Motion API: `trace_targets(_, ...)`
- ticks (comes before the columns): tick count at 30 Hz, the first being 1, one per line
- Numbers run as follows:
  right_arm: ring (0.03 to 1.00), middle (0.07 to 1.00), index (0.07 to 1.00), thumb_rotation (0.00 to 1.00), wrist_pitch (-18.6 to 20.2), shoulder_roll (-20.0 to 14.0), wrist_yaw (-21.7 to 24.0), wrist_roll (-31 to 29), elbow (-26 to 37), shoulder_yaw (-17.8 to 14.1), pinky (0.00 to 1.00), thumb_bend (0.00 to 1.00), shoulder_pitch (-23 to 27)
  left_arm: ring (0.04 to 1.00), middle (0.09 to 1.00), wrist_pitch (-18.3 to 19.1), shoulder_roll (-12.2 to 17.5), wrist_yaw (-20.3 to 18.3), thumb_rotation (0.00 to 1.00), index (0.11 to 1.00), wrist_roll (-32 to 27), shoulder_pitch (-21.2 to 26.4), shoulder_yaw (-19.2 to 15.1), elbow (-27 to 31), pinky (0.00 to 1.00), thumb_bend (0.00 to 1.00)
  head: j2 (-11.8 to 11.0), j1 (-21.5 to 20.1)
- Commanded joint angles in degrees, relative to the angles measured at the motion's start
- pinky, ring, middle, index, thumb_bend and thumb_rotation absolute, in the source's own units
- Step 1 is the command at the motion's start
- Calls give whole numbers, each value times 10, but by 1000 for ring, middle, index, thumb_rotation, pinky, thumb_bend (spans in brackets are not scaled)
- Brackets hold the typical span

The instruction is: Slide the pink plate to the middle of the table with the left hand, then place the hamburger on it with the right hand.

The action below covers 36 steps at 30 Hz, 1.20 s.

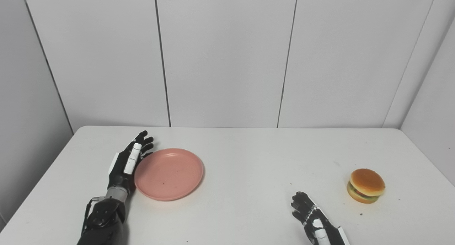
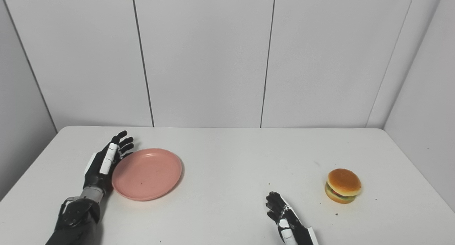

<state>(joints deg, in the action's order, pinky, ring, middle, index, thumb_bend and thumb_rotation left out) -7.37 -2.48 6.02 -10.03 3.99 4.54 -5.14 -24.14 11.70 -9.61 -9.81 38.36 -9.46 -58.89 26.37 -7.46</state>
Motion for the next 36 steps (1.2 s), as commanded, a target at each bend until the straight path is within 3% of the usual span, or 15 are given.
trace_targets(1,891,876,860,853,35,23,-1,6,-5,13,911,835,-29,851,837,1,-7,4,842,838,2,8,5,26,784,873,1,-6)
trace_targets(14,912,895,883,867,18,39,-22,33,-13,49,939,795,-29,864,835,34,-26,1,834,833,2,-11,22,81,790,895,6,-88)
trace_targets(20,915,903,889,876,10,45,-32,48,-21,58,951,763,-25,873,852,75,-50,15,860,824,12,-34,35,146,818,840,10,-101)
trace_targets(25,920,909,896,896,8,49,-38,58,-22,65,959,762,-22,869,857,109,-68,37,855,826,19,-50,40,191,801,863,18,-108)
trace_targets(36,928,910,901,920,17,52,-44,69,-12,73,975,781,-20,890,869,166,-105,63,877,841,27,-81,54,277,896,855,31,-116)
